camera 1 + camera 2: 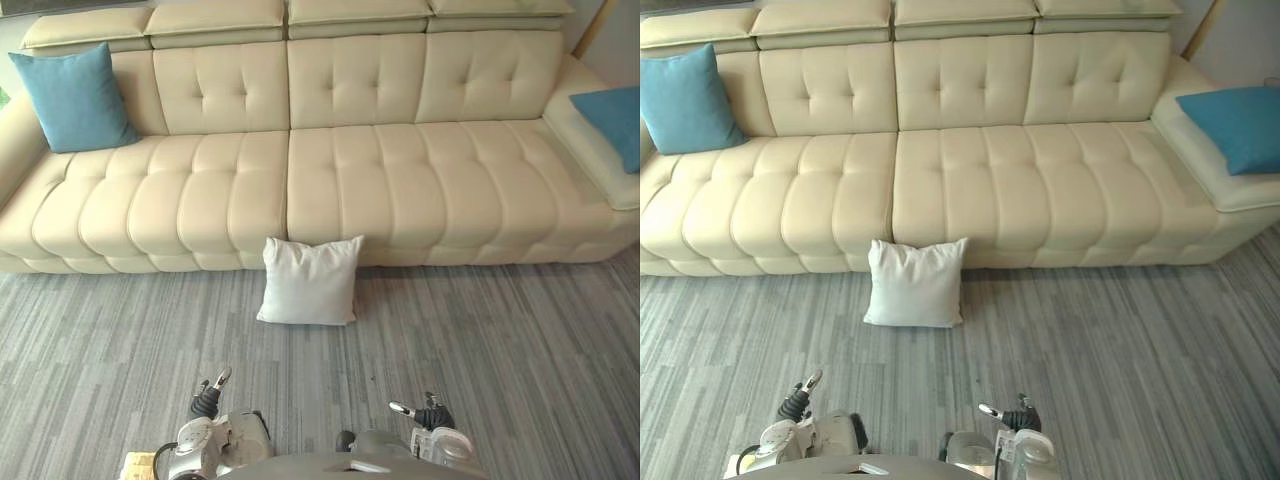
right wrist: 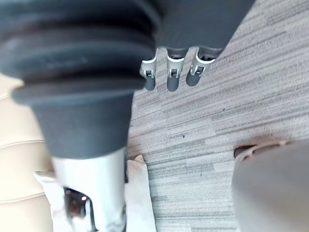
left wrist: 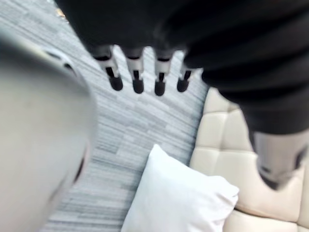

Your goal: Pick up cushions and gather them together orderly.

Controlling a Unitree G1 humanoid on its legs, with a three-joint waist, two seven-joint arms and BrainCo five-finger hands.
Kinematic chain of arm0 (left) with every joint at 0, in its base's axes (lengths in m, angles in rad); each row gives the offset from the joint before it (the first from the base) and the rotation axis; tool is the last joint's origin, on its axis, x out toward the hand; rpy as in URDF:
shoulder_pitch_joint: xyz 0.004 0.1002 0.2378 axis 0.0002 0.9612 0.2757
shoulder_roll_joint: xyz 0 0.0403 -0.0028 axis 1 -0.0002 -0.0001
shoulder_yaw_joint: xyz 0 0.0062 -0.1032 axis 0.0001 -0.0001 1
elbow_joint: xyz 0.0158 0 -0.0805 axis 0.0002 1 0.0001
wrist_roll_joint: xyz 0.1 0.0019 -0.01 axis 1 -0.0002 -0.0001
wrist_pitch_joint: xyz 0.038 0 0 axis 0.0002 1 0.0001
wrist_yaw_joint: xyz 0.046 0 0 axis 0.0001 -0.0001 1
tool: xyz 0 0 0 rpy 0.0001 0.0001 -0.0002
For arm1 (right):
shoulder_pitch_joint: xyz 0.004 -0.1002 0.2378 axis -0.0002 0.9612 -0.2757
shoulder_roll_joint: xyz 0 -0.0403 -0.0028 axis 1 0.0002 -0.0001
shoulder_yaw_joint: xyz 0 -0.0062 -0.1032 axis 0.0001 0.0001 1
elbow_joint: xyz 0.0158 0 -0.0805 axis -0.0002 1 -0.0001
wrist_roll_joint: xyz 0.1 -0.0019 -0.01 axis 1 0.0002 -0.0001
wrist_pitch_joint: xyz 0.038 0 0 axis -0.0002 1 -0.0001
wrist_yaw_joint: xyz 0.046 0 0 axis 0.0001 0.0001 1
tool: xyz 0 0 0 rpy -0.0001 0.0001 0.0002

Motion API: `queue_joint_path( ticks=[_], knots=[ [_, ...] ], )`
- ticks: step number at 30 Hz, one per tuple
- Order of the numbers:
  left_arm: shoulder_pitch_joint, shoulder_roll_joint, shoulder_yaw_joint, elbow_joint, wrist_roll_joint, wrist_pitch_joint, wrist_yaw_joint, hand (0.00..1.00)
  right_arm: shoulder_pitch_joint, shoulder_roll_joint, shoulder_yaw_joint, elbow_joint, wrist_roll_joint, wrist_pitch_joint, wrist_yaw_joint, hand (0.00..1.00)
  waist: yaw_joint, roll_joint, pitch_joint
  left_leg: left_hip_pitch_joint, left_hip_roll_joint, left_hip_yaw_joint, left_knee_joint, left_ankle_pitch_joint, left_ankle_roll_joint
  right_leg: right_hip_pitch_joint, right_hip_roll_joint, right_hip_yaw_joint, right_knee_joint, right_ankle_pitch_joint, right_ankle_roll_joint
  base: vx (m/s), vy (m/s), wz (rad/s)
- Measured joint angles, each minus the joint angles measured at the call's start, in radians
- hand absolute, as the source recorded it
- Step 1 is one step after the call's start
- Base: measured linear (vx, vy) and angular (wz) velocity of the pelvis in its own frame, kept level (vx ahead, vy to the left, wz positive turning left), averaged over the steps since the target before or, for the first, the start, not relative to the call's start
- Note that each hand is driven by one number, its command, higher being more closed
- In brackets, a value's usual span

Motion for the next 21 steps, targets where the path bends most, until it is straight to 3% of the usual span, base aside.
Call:
queue_joint_path(
  ticks=[1, 2, 3, 4, 5, 8, 11, 13, 14, 15, 16, 18, 21],
  knots=[
    [0.004, -0.001, -0.002, 0.001, 0.0, 0.0, 0.001, 0.0, 0.0, 0.008, -0.018, 0.004, -0.001, 0.001, 0.0, 0.0, 0.008, -0.002, 0.0, -0.002, -0.046, -0.03, -0.173, 0.069, -0.002, 0.031, -0.024, 0.011, -0.022, -0.011, 0.028, 0.43, 0.276, -0.35],
    [0.015, 0.001, -0.004, 0.0, -0.003, -0.001, 0.002, 0.0, -0.001, 0.008, -0.017, 0.016, -0.001, 0.002, -0.002, 0.0, 0.019, -0.005, -0.002, 0.011, -0.074, -0.059, -0.254, 0.201, 0.001, 0.058, -0.039, 0.035, -0.046, -0.027, 0.054, 0.44, 0.313, -0.39],
    [0.018, 0.0, -0.006, 0.002, -0.003, -0.002, 0.002, 0.0, -0.003, 0.007, -0.016, 0.026, -0.001, 0.002, -0.003, 0.0, 0.023, -0.011, -0.007, 0.021, -0.086, -0.064, -0.26, 0.244, 0.023, 0.07, -0.041, 0.053, -0.056, -0.034, 0.058, 0.45, 0.311, -0.38],
    [0.015, 0.021, -0.011, 0.003, -0.002, -0.002, 0.002, 0.0, -0.011, 0.025, -0.012, 0.042, -0.001, 0.005, -0.003, 0.0, 0.021, -0.042, -0.026, 0.019, -0.118, -0.048, -0.245, 0.223, 0.072, 0.078, -0.073, 0.082, -0.07, -0.031, 0.05, 0.56, 0.347, -0.24],
    [0.014, 0.038, -0.017, 0.004, -0.003, -0.005, 0.001, 0.0, -0.015, 0.046, -0.012, 0.043, -0.001, 0.005, -0.002, 0.0, 0.018, -0.075, -0.033, 0.014, -0.133, -0.036, -0.22, 0.193, 0.088, 0.069, -0.092, 0.111, -0.069, -0.007, 0.042, 0.47, 0.267, -0.18],
    [0.014, 0.07, -0.019, 0.02, -0.003, -0.008, -0.002, 0.0, -0.021, 0.068, -0.013, 0.066, -0.006, 0.004, 0.001, 0.0, 0.022, -0.126, -0.062, 0.027, -0.145, 0.016, -0.142, 0.115, 0.136, 0.058, -0.128, 0.185, -0.021, 0.022, 0.052, 0.43, 0.217, -0.28],
    [0.01, 0.079, -0.025, 0.034, -0.003, -0.006, -0.002, 0.0, -0.043, 0.068, -0.013, 0.077, -0.011, 0.004, 0.003, 0.0, 0.03, -0.126, -0.065, 0.068, -0.151, 0.043, -0.133, 0.082, 0.152, 0.009, -0.144, 0.22, 0.102, 0.061, 0.06, 0.32, 0.139, -0.47],
    [0.014, 0.081, -0.034, 0.035, -0.003, -0.004, -0.003, 0.0, -0.05, 0.062, -0.011, 0.076, -0.013, 0.004, 0.003, 0.0, 0.031, -0.114, -0.062, 0.114, -0.16, 0.044, -0.158, 0.064, 0.154, -0.078, -0.147, 0.25, 0.293, 0.093, 0.104, 0.2, 0.076, -0.37],
    [0.024, 0.084, -0.058, 0.037, -0.003, -0.001, -0.002, 0.0, -0.051, 0.05, 0.007, 0.072, -0.013, 0.002, 0.005, 0.0, 0.014, -0.101, -0.06, 0.151, -0.164, 0.04, -0.172, 0.04, 0.15, -0.125, -0.149, 0.248, 0.418, 0.141, 0.144, 0.22, 0.078, -0.09],
    [0.028, 0.089, -0.076, 0.04, -0.004, 0.001, -0.002, 0.0, -0.054, 0.034, 0.027, 0.075, -0.013, 0.001, 0.005, 0.0, 0.008, -0.089, -0.053, 0.196, -0.169, 0.039, -0.198, 0.01, 0.146, -0.165, -0.156, 0.239, 0.539, 0.17, 0.14, 0.21, 0.07, -0.06],
    [0.028, 0.088, -0.079, 0.042, -0.004, 0.001, -0.002, 0.0, -0.053, 0.035, 0.028, 0.076, -0.013, 0.001, 0.006, 0.0, 0.009, -0.087, -0.051, 0.212, -0.174, 0.04, -0.2, 0.004, 0.144, -0.187, -0.163, 0.236, 0.595, 0.148, 0.131, 0.2, 0.027, -0.14],
    [0.033, 0.093, -0.083, 0.054, -0.004, 0.003, 0.0, 0.0, -0.054, 0.028, 0.046, 0.074, -0.016, 0.0, 0.006, 0.0, -0.002, -0.087, -0.052, 0.283, -0.172, 0.037, -0.232, -0.007, 0.136, -0.261, -0.153, 0.162, 0.696, -0.015, 0.095, 0.18, -0.049, -0.02],
    [0.038, 0.089, -0.083, 0.06, -0.004, 0.002, 0.0, 0.0, -0.055, 0.013, 0.065, 0.073, -0.023, 0.0, 0.007, 0.0, -0.012, -0.078, -0.05, 0.319, -0.142, 0.028, -0.244, -0.003, 0.114, -0.324, -0.112, 0.071, 0.572, -0.091, 0.066, 0.14, -0.121, 0.15]
  ],
)
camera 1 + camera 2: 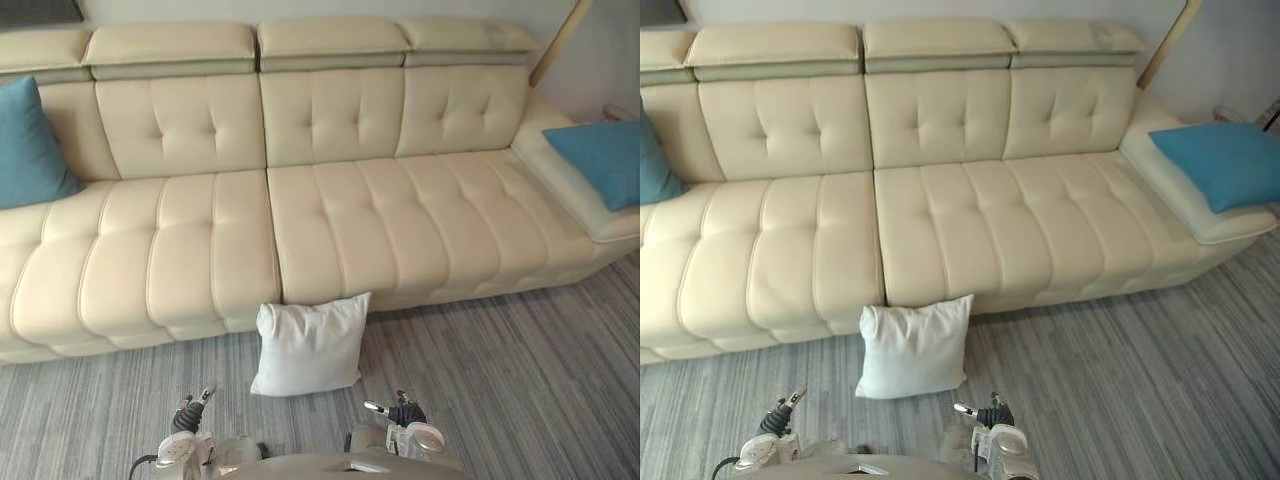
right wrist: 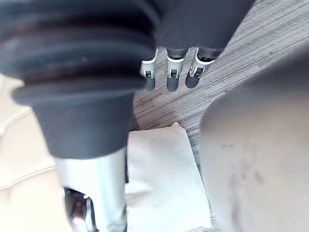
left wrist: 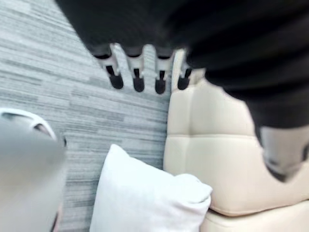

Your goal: Pick up cushions and gather them together orderly.

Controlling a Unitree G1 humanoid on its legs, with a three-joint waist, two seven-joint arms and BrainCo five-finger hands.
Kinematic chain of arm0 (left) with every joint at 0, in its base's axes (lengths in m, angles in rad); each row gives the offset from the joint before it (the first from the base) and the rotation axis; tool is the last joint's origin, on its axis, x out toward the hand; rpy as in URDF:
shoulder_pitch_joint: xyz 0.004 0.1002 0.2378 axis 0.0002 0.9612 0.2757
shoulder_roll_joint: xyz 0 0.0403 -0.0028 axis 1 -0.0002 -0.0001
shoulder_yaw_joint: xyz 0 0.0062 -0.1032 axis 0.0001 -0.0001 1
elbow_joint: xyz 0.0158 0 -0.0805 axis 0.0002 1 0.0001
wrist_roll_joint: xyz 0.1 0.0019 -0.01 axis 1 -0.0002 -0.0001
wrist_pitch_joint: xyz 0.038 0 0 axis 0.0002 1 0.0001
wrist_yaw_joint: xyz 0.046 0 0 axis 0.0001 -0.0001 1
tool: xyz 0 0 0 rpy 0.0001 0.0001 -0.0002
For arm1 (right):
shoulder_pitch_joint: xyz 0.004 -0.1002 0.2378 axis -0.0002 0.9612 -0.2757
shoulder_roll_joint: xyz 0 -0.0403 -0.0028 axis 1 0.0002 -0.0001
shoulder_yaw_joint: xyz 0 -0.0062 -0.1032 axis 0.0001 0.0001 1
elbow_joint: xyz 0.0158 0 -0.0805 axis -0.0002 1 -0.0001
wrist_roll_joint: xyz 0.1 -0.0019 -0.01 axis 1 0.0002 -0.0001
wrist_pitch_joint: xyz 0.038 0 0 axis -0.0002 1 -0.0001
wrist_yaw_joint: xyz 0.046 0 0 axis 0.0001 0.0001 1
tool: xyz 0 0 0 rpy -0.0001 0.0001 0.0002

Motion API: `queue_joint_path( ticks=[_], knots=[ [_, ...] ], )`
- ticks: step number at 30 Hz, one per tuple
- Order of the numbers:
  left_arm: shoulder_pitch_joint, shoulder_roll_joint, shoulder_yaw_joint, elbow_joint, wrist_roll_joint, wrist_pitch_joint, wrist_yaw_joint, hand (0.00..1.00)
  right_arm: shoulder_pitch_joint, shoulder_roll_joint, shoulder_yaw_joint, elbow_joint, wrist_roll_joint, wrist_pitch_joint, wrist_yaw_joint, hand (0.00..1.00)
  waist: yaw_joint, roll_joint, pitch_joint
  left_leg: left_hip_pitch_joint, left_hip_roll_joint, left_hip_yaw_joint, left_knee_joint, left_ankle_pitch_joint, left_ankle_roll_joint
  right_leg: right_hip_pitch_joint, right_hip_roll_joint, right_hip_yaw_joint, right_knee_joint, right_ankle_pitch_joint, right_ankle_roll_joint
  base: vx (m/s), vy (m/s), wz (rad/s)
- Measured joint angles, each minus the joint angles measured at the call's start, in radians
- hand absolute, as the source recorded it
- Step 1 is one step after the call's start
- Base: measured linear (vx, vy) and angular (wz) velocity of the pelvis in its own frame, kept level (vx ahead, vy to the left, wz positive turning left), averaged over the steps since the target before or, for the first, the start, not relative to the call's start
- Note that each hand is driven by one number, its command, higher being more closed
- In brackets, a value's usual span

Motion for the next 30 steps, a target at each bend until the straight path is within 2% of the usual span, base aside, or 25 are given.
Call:
queue_joint_path(
  ticks=[1, 2, 3, 4, 7, 10, 14, 18, 22, 25, 30],
  knots=[
    [0.001, 0.001, 0.001, 0.003, 0.0, -0.001, 0.0, 0.0, 0.002, -0.001, 0.001, 0.0, -0.005, 0.0, 0.0, 0.0, -0.004, -0.002, -0.002, 0.006, 0.008, -0.014, 0.006, 0.0, -0.025, -0.016, 0.015, -0.03, -0.148, 0.03, -0.005, 0.14, -0.148, 0.21],
    [-0.004, 0.015, 0.003, 0.005, -0.003, -0.002, -0.001, 0.0, 0.009, 0.0, 0.012, 0.001, -0.006, 0.0, -0.001, 0.0, -0.003, -0.032, -0.006, 0.015, -0.013, -0.028, 0.004, -0.005, -0.049, -0.014, 0.027, -0.032, -0.319, 0.154, -0.015, 0.23, -0.222, 0.2],
    [-0.011, 0.005, 0.005, 0.018, -0.003, 0.001, 0.0, 0.0, 0.005, -0.004, 0.008, 0.002, -0.006, 0.0, 0.001, 0.0, -0.004, -0.011, -0.003, 0.024, 0.002, -0.049, -0.003, -0.013, -0.065, 0.004, 0.042, -0.044, -0.321, 0.158, -0.025, 0.21, -0.195, 0.06],
    [-0.007, -0.021, 0.004, 0.024, -0.005, 0.0, -0.002, 0.0, 0.007, -0.025, 0.007, 0.004, -0.007, 0.0, -0.001, 0.0, -0.004, 0.035, -0.011, 0.03, 0.029, -0.075, -0.045, -0.001, -0.081, 0.037, 0.076, -0.053, -0.387, 0.178, -0.036, 0.18, -0.161, -0.06],
    [-0.002, -0.06, 0.007, 0.034, -0.001, 0.0, -0.003, 0.0, 0.01, -0.042, -0.017, 0.003, -0.007, 0.001, -0.004, 0.0, -0.005, 0.078, -0.022, 0.057, 0.059, -0.092, -0.115, 0.03, -0.091, 0.088, 0.128, -0.072, -0.501, 0.218, -0.047, 0.12, -0.111, -0.03],
    [-0.002, -0.061, 0.012, 0.036, 0.005, -0.001, -0.004, 0.0, 0.019, -0.041, -0.025, 0.011, -0.008, 0.001, -0.005, 0.0, -0.003, 0.069, -0.022, 0.102, 0.064, -0.128, -0.167, 0.071, -0.093, 0.159, 0.15, -0.081, -0.588, 0.247, -0.051, 0.07, -0.067, 0.08],
    [-0.002, -0.054, 0.017, 0.041, 0.008, -0.001, -0.005, 0.0, 0.022, -0.039, -0.055, 0.023, -0.007, 0.0, -0.006, 0.0, -0.002, 0.067, -0.031, 0.107, 0.057, -0.13, -0.181, 0.077, -0.093, 0.189, 0.154, -0.078, -0.66, 0.288, -0.043, 0.0, 0.037, -0.01],
    [-0.004, -0.028, 0.008, 0.044, 0.014, -0.001, -0.007, 0.0, 0.023, -0.031, -0.06, 0.04, -0.007, 0.0, -0.006, 0.0, 0.001, 0.038, -0.034, 0.105, 0.032, -0.145, -0.182, 0.086, -0.081, 0.242, 0.144, -0.08, -0.769, 0.356, -0.034, -0.03, 0.066, 0.05],
    [-0.004, -0.016, -0.014, 0.049, 0.014, -0.001, -0.012, 0.0, 0.026, -0.017, -0.061, 0.04, -0.007, -0.001, -0.006, 0.0, 0.001, 0.033, -0.035, 0.106, 0.016, -0.156, -0.185, 0.087, -0.08, 0.275, 0.135, -0.081, -0.842, 0.408, -0.033, -0.06, 0.049, 0.04],
    [-0.004, -0.012, -0.021, 0.049, 0.014, -0.002, -0.013, 0.0, 0.026, -0.012, -0.061, 0.038, -0.007, -0.001, -0.006, 0.0, 0.001, 0.031, -0.032, 0.109, 0.01, -0.159, -0.199, 0.093, -0.077, 0.279, 0.13, -0.08, -0.86, 0.429, -0.031, -0.11, 0.005, -0.02],
    [-0.006, -0.01, -0.022, 0.047, 0.014, -0.002, -0.011, 0.0, 0.027, -0.012, -0.061, 0.033, -0.005, -0.002, -0.007, 0.0, -0.001, 0.024, -0.027, 0.115, 0.009, -0.162, -0.218, 0.096, -0.085, 0.276, 0.124, -0.079, -0.866, 0.43, -0.028, -0.1, -0.014, -0.02]
  ],
)
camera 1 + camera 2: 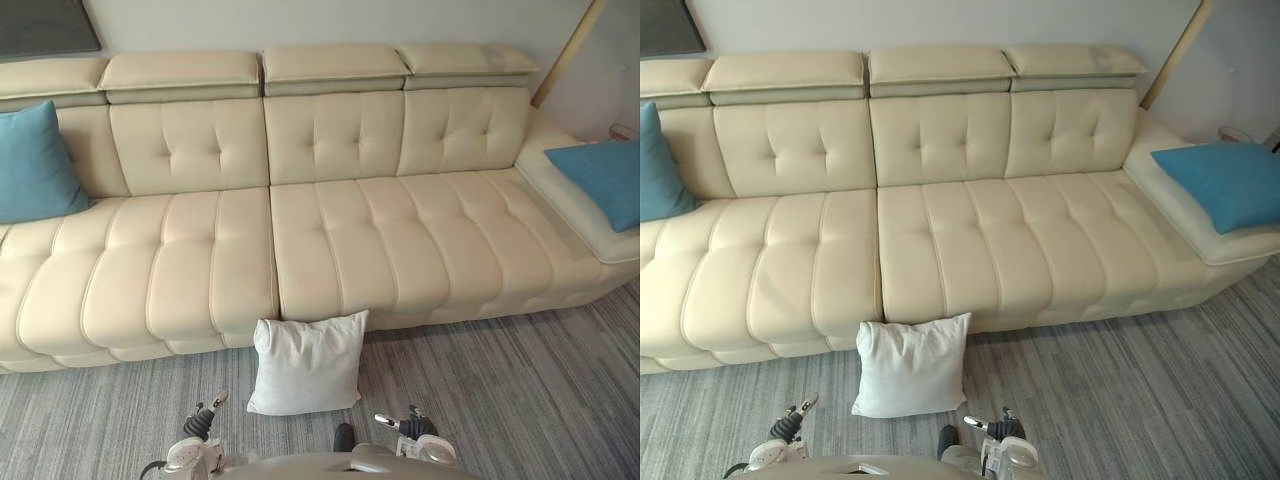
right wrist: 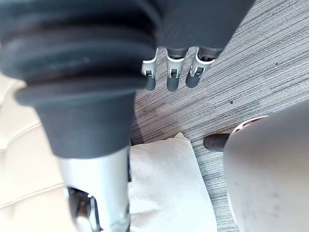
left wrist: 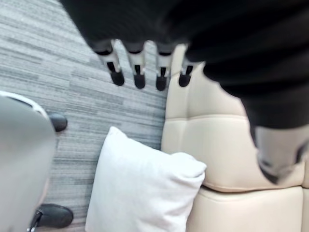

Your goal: Pick up cushions and gather them together orderly.

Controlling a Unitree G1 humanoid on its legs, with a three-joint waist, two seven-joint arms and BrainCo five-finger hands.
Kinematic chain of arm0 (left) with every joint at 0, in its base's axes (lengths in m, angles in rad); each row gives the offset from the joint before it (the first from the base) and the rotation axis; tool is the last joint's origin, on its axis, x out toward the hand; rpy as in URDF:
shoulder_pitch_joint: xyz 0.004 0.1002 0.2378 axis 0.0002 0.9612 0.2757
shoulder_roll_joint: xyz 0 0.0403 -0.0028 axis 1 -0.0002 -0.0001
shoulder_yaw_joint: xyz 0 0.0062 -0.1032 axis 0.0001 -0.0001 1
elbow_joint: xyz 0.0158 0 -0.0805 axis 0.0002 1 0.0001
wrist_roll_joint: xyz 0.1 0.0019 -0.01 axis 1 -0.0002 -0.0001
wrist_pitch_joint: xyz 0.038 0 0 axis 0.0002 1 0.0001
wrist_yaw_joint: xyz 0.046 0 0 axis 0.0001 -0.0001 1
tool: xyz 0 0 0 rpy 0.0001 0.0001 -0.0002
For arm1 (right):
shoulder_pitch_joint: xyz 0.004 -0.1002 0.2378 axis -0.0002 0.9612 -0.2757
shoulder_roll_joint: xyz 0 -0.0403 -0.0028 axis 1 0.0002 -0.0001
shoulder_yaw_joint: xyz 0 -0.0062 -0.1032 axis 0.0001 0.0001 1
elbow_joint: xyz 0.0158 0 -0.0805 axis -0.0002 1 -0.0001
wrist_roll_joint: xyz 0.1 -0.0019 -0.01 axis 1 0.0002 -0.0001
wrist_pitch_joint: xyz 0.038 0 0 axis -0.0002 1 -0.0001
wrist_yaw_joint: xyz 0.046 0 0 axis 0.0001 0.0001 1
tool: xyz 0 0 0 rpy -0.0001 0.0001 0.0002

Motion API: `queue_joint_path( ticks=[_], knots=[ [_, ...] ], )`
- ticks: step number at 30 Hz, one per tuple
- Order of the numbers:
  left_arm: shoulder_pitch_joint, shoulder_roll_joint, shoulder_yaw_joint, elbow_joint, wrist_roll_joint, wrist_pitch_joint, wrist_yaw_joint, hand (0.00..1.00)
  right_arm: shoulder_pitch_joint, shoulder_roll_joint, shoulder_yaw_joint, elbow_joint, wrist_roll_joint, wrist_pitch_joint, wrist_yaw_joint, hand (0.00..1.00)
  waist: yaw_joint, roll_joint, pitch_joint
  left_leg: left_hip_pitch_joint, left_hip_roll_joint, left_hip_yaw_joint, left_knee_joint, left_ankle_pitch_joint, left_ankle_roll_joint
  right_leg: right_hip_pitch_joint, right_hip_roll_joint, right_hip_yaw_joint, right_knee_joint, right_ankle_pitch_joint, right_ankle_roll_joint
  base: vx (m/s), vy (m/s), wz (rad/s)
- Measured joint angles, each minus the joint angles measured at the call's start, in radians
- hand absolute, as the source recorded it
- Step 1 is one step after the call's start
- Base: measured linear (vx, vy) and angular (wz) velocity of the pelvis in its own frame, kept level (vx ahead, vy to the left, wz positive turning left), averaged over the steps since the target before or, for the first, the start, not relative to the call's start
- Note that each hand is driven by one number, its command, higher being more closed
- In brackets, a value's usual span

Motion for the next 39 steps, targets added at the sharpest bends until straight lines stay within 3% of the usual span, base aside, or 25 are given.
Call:
queue_joint_path(
  ticks=[5, 7, 8, 12, 20, 25, 34, 39],
  knots=[
    [-0.004, 0.002, 0.002, -0.017, 0.0, 0.001, 0.013, 0.0, 0.008, -0.007, -0.002, -0.034, 0.001, 0.001, -0.006, 0.0, -0.003, -0.001, 0.011, -0.019, 0.002, -0.023, -0.004, -0.002, -0.003, -0.017, 0.002, -0.005, 0.005, -0.002, -0.002, -0.03, -0.005, 0.03],
    [-0.02, 0.007, 0.003, -0.044, -0.003, 0.002, 0.018, 0.0, -0.012, -0.026, -0.029, -0.035, 0.001, 0.001, -0.018, 0.0, 0.002, 0.002, 0.036, -0.089, 0.009, -0.024, 0.027, -0.001, -0.004, -0.103, -0.001, -0.006, 0.083, -0.034, -0.006, -0.01, -0.012, 0.05],
    [-0.031, 0.012, 0.002, -0.047, -0.006, 0.001, 0.02, 0.0, -0.021, -0.032, -0.03, -0.036, 0.002, 0.002, -0.021, 0.0, 0.002, -0.011, 0.05, -0.112, 0.012, -0.024, 0.047, -0.004, -0.006, -0.131, -0.005, -0.008, 0.116, -0.049, -0.009, -0.07, -0.009, 0.12],
    [-0.151, 0.099, 0.003, -0.101, -0.042, 0.001, 0.059, 0.0, -0.091, -0.056, -0.03, -0.138, 0.038, 0.009, -0.051, 0.0, 0.006, -0.039, 0.159, -0.373, 0.041, -0.045, 0.333, -0.081, -0.015, -0.386, -0.039, -0.033, 0.417, -0.155, -0.027, -0.09, -0.017, 0.21],
    [-0.301, 0.133, 0.001, -0.286, -0.112, -0.04, 0.089, 0.0, -0.261, -0.114, -0.018, -0.376, 0.097, -0.016, -0.105, 0.0, 0.024, -0.019, 0.225, -0.7, 0.088, -0.039, 0.653, -0.205, -0.006, -0.711, -0.075, -0.037, 0.727, -0.279, -0.046, -0.07, -0.01, 0.05],
    [-0.383, 0.153, 0.001, -0.333, -0.14, -0.042, 0.109, 0.0, -0.363, -0.127, -0.018, -0.431, 0.107, -0.018, -0.134, 0.0, 0.025, -0.015, 0.272, -0.863, 0.101, -0.046, 0.739, -0.22, -0.007, -0.871, -0.084, -0.036, 0.809, -0.295, -0.059, -0.05, -0.025, 0.0],
    [-0.569, 0.197, -0.003, -0.356, -0.161, -0.048, 0.125, 0.0, -0.57, -0.177, -0.003, -0.424, 0.105, -0.018, -0.174, 0.0, 0.028, -0.01, 0.315, -1.072, 0.122, -0.05, 0.839, -0.222, -0.005, -1.063, -0.092, -0.042, 0.895, -0.304, -0.076, -0.03, 0.003, 0.03],
    [-0.698, 0.209, -0.043, -0.366, -0.159, -0.05, 0.126, 0.0, -0.726, -0.197, 0.047, -0.385, 0.105, -0.019, -0.176, 0.0, 0.026, 0.0, 0.349, -1.25, 0.135, -0.071, 0.95, -0.225, 0.0, -1.223, -0.107, -0.052, 0.998, -0.317, -0.081, -0.1, -0.015, 0.1]
  ],
)
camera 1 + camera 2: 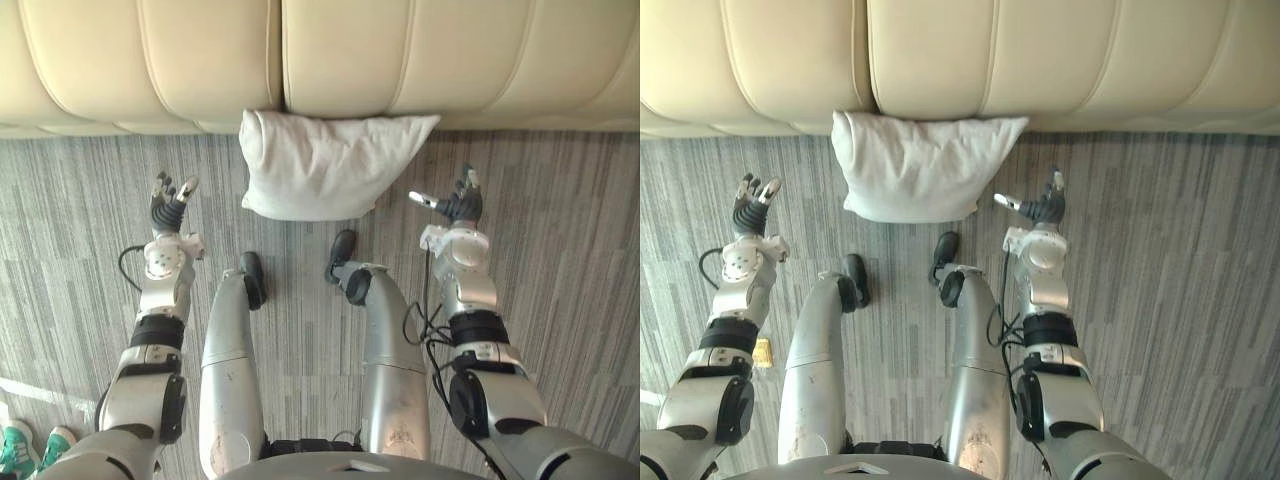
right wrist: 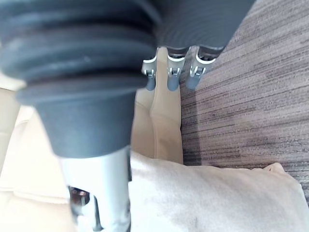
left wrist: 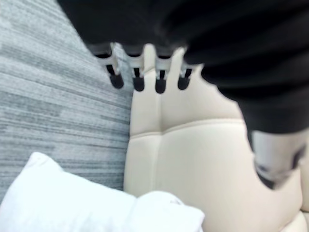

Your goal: Pick up cushions and gather them together orderly.

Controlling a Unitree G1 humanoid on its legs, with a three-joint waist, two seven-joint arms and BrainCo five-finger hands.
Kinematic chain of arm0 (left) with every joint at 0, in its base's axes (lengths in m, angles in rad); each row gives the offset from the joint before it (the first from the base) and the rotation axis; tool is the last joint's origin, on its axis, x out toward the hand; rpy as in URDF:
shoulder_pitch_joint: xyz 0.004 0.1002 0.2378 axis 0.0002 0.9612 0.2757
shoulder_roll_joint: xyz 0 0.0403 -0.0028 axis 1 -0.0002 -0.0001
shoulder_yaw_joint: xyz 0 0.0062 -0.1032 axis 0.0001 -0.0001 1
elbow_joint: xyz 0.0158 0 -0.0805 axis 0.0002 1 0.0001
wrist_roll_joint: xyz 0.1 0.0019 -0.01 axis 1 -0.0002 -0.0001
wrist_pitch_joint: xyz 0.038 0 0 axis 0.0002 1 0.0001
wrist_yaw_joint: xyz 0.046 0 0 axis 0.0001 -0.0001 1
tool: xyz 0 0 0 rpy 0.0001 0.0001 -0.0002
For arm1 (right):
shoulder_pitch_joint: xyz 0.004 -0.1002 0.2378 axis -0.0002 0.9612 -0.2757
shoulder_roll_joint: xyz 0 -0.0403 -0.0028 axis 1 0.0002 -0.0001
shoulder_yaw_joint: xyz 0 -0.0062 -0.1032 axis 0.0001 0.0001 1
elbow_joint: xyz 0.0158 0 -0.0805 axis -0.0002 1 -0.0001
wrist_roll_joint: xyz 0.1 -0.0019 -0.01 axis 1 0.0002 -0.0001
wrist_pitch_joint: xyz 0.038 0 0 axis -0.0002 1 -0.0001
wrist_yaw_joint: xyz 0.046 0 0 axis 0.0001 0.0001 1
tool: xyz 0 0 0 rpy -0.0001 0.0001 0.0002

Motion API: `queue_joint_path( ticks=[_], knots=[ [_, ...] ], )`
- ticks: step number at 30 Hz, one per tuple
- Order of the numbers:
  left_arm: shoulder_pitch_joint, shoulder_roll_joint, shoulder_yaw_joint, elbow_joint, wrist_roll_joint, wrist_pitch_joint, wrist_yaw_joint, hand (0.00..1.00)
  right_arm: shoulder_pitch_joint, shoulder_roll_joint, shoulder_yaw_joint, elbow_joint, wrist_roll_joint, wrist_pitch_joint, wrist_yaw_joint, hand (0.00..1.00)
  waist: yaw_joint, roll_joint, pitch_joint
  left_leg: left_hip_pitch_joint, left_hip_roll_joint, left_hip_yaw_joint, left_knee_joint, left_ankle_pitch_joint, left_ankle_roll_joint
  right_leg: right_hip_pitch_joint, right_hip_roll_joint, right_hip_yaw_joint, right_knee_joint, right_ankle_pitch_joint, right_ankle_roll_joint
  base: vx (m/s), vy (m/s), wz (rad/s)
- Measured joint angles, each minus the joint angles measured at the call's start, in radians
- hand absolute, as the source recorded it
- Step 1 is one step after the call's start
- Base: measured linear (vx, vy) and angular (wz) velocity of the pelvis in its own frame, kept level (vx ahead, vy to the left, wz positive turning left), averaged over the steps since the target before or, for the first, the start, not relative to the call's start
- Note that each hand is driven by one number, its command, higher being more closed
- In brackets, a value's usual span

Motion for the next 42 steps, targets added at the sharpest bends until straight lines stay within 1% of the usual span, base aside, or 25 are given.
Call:
queue_joint_path(
  ticks=[4, 6, 9, 10, 13, 15, 18, 23, 24, 27, 30, 31, 35, 37, 39, 42],
  knots=[
    [-0.075, 0.006, -0.006, -0.018, 0.001, 0.0, 0.003, 0.0, -0.087, 0.004, 0.054, 0.004, 0.001, 0.001, -0.019, 0.0, 0.0, 0.001, 0.015, -0.116, 0.012, -0.009, 0.063, -0.003, 0.004, -0.11, -0.004, 0.0, 0.054, 0.0, 0.001, -0.16, -0.028, 0.05],
    [-0.095, 0.009, -0.007, -0.018, 0.001, 0.0, 0.005, 0.0, -0.11, 0.008, 0.067, 0.009, 0.001, 0.001, -0.024, 0.0, 0.0, 0.0, 0.015, -0.146, 0.016, -0.014, 0.08, -0.002, 0.004, -0.139, -0.004, -0.002, 0.066, 0.0, 0.0, -0.12, -0.012, -0.02],
    [-0.138, 0.01, -0.028, -0.018, 0.001, 0.0, 0.022, 0.0, -0.166, 0.013, 0.091, 0.048, 0.001, 0.004, -0.036, 0.0, -0.002, 0.001, 0.018, -0.2, 0.019, -0.026, 0.103, 0.005, 0.001, -0.185, -0.004, -0.006, 0.084, 0.007, -0.011, -0.15, -0.006, 0.02],
    [-0.169, 0.009, -0.044, -0.017, 0.002, 0.0, 0.025, 0.0, -0.197, 0.016, 0.097, 0.05, 0.0, 0.004, -0.038, 0.0, -0.001, 0.001, 0.018, -0.233, 0.019, -0.033, 0.103, 0.017, -0.001, -0.213, -0.004, -0.012, 0.084, 0.011, -0.014, -0.12, -0.009, 0.08],
    [-0.199, 0.008, -0.046, -0.015, 0.003, 0.0, 0.032, 0.0, -0.249, 0.016, 0.121, 0.083, 0.0, 0.004, -0.04, 0.0, -0.004, 0.001, 0.018, -0.269, 0.019, -0.036, 0.106, 0.025, -0.004, -0.248, -0.005, -0.014, 0.089, 0.015, -0.016, -0.1, -0.005, 0.04],
    [-0.242, 0.007, -0.059, 0.002, 0.003, 0.0, 0.043, 0.0, -0.298, 0.033, 0.132, 0.104, -0.008, 0.001, -0.045, 0.0, -0.006, 0.001, 0.018, -0.308, 0.022, -0.043, 0.122, 0.028, -0.008, -0.284, -0.004, -0.019, 0.103, 0.024, -0.031, -0.07, 0.004, -0.01],
    [-0.306, 0.001, -0.091, 0.027, 0.003, 0.001, 0.043, 0.0, -0.348, 0.045, 0.153, 0.136, -0.008, 0.0, -0.065, 0.0, -0.011, 0.001, 0.018, -0.349, 0.026, -0.061, 0.136, 0.032, -0.013, -0.309, -0.003, -0.035, 0.11, 0.025, -0.032, -0.06, 0.015, 0.0],
    [-0.375, -0.005, -0.12, 0.038, 0.023, 0.001, 0.045, 0.0, -0.426, 0.047, 0.185, 0.169, -0.006, -0.001, -0.068, 0.0, -0.022, 0.001, 0.018, -0.384, 0.026, -0.057, 0.123, 0.042, -0.011, -0.346, -0.001, -0.035, 0.092, 0.033, -0.037, -0.05, 0.019, -0.01],
    [-0.408, -0.005, -0.134, 0.059, 0.023, 0.001, 0.049, 1.0, -0.451, 0.046, 0.197, 0.186, -0.001, -0.005, -0.077, 1.0, -0.028, 0.001, 0.018, -0.397, 0.025, -0.057, 0.12, 0.047, -0.015, -0.355, -0.001, -0.037, 0.089, 0.04, -0.045, -0.04, 0.021, 0.04],
    [-0.45, -0.023, -0.154, 0.066, 0.024, 0.001, 0.082, 1.0, -0.489, 0.05, 0.2, 0.199, 0.04, -0.016, -0.084, 1.0, -0.029, 0.001, 0.018, -0.41, 0.024, -0.056, 0.113, 0.053, -0.019, -0.371, -0.001, -0.037, 0.087, 0.047, -0.053, -0.01, 0.008, 0.01],
    [-0.474, -0.025, -0.154, 0.073, 0.025, 0.002, 0.093, 1.0, -0.508, 0.053, 0.2, 0.199, 0.075, -0.018, -0.091, 1.0, -0.03, 0.001, 0.018, -0.42, 0.024, -0.056, 0.112, 0.054, -0.021, -0.381, 0.0, -0.038, 0.087, 0.049, -0.056, 0.0, 0.0, 0.0],
    [-0.49, -0.027, -0.155, 0.075, 0.032, 0.004, 0.109, 1.0, -0.519, 0.056, 0.2, 0.198, 0.111, -0.028, -0.107, 1.0, -0.029, 0.001, 0.018, -0.427, 0.024, -0.056, 0.112, 0.056, -0.021, -0.387, 0.001, -0.038, 0.086, 0.052, -0.061, 0.0, 0.0, 0.0],
    [-0.504, -0.034, -0.165, 0.076, 0.04, 0.009, 0.127, 1.0, -0.525, 0.064, 0.2, 0.193, 0.17, -0.043, -0.123, 1.0, -0.027, 0.002, 0.017, -0.431, 0.024, -0.057, 0.109, 0.058, -0.02, -0.387, 0.005, -0.039, 0.071, 0.061, -0.061, -0.01, 0.01, -0.02],
    [-0.517, -0.032, -0.181, 0.076, 0.04, 0.012, 0.138, 1.0, -0.527, 0.067, 0.2, 0.181, 0.194, -0.047, -0.126, 1.0, -0.027, 0.002, 0.017, -0.435, 0.024, -0.056, 0.1, 0.067, -0.016, -0.387, 0.006, -0.041, 0.062, 0.07, -0.06, 0.0, 0.0, 0.0],
    [-0.531, -0.024, -0.19, 0.076, 0.04, 0.014, 0.157, 1.0, -0.524, 0.068, 0.198, 0.149, 0.244, -0.053, -0.148, 1.0, -0.023, 0.002, 0.017, -0.44, 0.024, -0.056, 0.097, 0.072, -0.014, -0.388, 0.006, -0.044, 0.054, 0.077, -0.062, 0.0, 0.0, 0.0],
    [-0.533, -0.012, -0.191, 0.067, 0.04, 0.014, 0.166, 1.0, -0.523, 0.068, 0.19, 0.135, 0.313, -0.07, -0.153, 1.0, -0.021, 0.002, 0.017, -0.441, 0.024, -0.054, 0.097, 0.073, -0.012, -0.388, 0.007, -0.043, 0.048, 0.083, -0.062, 0.0, 0.009, -0.04]
  ],
)
